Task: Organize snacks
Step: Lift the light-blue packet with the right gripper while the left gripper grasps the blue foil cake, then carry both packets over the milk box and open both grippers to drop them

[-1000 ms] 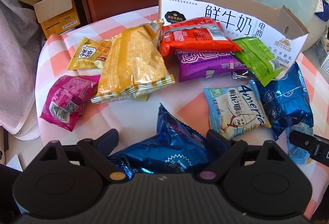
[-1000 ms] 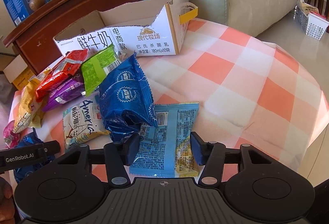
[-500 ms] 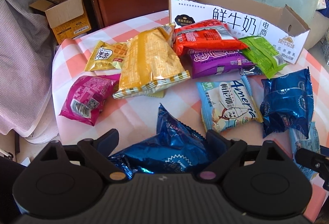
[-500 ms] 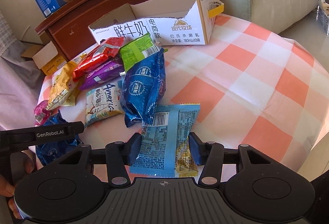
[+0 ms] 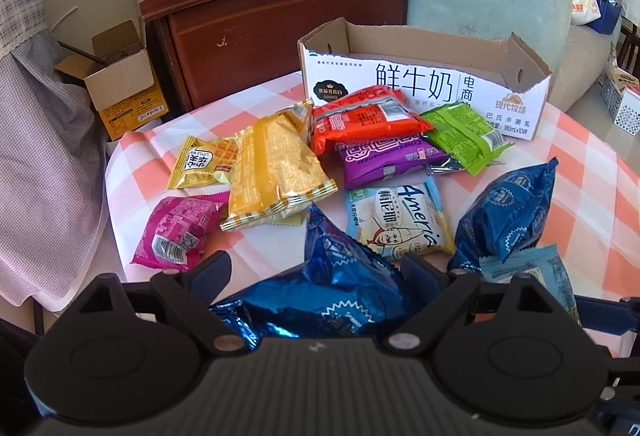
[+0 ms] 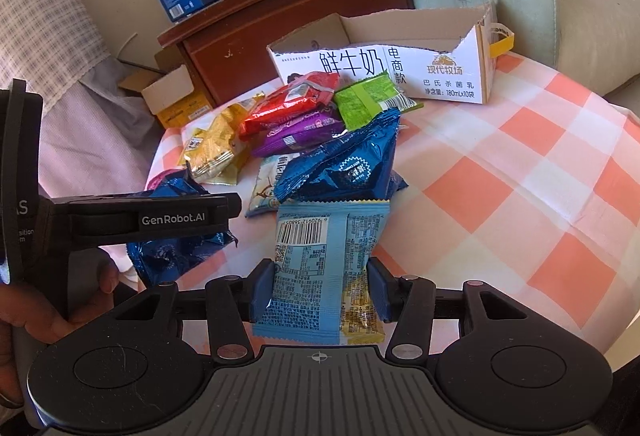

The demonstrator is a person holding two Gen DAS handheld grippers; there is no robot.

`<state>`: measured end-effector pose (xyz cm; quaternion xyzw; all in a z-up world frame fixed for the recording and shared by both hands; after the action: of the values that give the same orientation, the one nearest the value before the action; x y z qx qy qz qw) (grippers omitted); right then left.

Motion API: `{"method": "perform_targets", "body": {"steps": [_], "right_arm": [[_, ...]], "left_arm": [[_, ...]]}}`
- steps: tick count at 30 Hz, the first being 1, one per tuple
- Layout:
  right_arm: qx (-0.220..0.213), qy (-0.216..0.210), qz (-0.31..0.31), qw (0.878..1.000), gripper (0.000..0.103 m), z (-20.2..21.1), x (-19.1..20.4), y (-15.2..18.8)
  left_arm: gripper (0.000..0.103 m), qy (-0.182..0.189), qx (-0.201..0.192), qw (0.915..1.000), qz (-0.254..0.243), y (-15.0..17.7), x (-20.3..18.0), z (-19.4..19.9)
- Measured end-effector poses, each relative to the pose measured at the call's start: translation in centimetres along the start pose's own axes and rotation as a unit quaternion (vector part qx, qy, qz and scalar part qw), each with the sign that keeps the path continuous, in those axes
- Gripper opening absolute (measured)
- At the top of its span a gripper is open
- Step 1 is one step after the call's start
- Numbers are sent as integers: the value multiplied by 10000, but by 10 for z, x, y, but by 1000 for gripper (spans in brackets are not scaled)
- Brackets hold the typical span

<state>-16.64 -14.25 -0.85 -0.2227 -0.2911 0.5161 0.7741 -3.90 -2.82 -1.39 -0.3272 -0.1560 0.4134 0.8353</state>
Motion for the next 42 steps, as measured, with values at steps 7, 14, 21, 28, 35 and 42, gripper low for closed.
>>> {"method": "perform_targets", "body": {"steps": [7, 14, 21, 28, 35, 42], "right_arm": [[-121, -119, 247, 9996, 49, 5, 11, -6], [-230, -212, 308, 9990, 49, 8, 14, -19], [-428, -442, 409, 9973, 49, 14, 18, -41], [-459, -517, 510, 9963, 49, 9, 16, -65], [-571, -627, 409, 9956, 49, 7, 8, -95], [-748, -572, 216, 9953, 49, -1, -7, -125]], "left_arm": [[91, 62, -172, 9996, -235, -9, -6, 9], [91, 136, -385, 9986, -338, -29, -5, 17], [91, 282, -513, 9979, -268, -53, 5, 18], [91, 329, -535, 9972, -399, -73, 4, 6], [91, 326, -671, 9963, -423, -102, 6, -5], [91, 317, -836, 9948, -482, -132, 4, -17]]}}
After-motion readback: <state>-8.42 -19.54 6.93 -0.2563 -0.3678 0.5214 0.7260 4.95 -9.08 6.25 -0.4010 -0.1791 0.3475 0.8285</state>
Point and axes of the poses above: each gripper's, at about its wrist camera, not at the fingertips, and z roughly against the way its jaws point, x to its left, y to its underside, the point moved 6 cm from there along -z, roughly the way its jaws point, and after that the axes turned 7 degrees about y, right-handed, at the moved point
